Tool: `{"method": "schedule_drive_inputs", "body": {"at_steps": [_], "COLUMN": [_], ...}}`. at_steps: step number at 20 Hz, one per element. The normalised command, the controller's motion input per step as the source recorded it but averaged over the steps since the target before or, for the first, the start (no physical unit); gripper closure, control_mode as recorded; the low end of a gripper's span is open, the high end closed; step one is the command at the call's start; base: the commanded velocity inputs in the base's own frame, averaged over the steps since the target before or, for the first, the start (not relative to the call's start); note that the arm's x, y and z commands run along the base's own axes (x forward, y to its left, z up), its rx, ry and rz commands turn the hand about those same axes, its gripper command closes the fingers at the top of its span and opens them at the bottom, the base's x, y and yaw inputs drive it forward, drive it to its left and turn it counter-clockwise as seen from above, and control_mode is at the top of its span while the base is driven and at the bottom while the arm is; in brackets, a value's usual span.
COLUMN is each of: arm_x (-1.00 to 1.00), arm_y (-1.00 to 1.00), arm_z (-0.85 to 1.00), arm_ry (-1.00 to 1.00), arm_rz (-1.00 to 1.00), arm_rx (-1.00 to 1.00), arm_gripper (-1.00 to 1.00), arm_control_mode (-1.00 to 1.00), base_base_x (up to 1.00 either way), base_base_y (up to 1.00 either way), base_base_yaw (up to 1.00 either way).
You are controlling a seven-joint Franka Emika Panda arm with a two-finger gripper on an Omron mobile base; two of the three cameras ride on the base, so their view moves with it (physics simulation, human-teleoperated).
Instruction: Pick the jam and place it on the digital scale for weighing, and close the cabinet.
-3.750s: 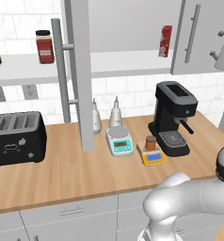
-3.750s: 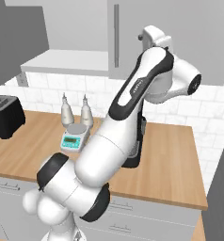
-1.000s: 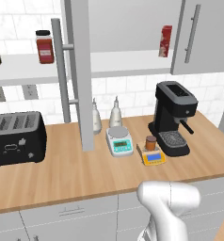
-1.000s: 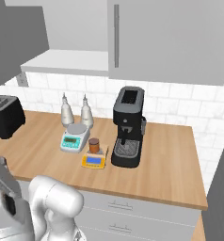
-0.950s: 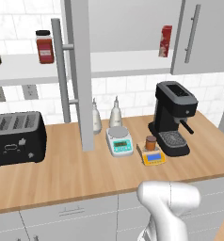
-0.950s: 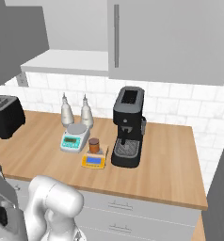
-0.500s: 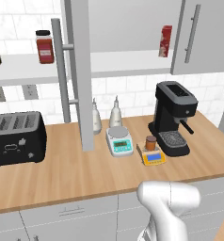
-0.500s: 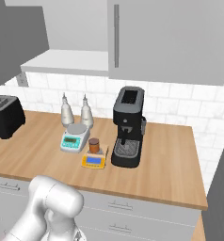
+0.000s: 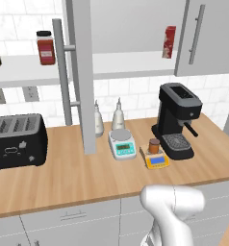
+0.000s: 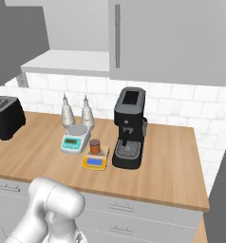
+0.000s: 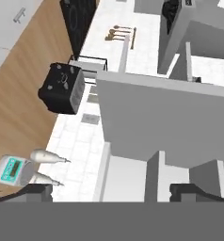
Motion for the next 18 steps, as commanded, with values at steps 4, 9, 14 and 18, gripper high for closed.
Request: {"method": "schedule_drive_inputs", "body": {"at_steps": [4,9,14,18], "arm_x": [0.00,0.00,-0.01,-0.09], "arm_y": [1.00,1.00,1.00,1.00], "arm_z": [-0.52,-0.62,-0.47,-0.25], "arm_ry": [-0.30,-0.27,-0.31,-0.37], "arm_rz": [-0.36,-0.35,-0.33,-0.30], "arm_rx": [0.04,0.06,0.07,0.01], "arm_gripper": [-1.00,-1.00,-1.00,-1.00], "arm_control_mode": [-1.00,-1.00,-1.00,-1.00], "base_base_x": [0.00,0.00,0.00,0.00], "base_base_y": [0.00,0.00,0.00,0.00], "base_base_yaw": [0.00,0.00,0.00,0.00]}}
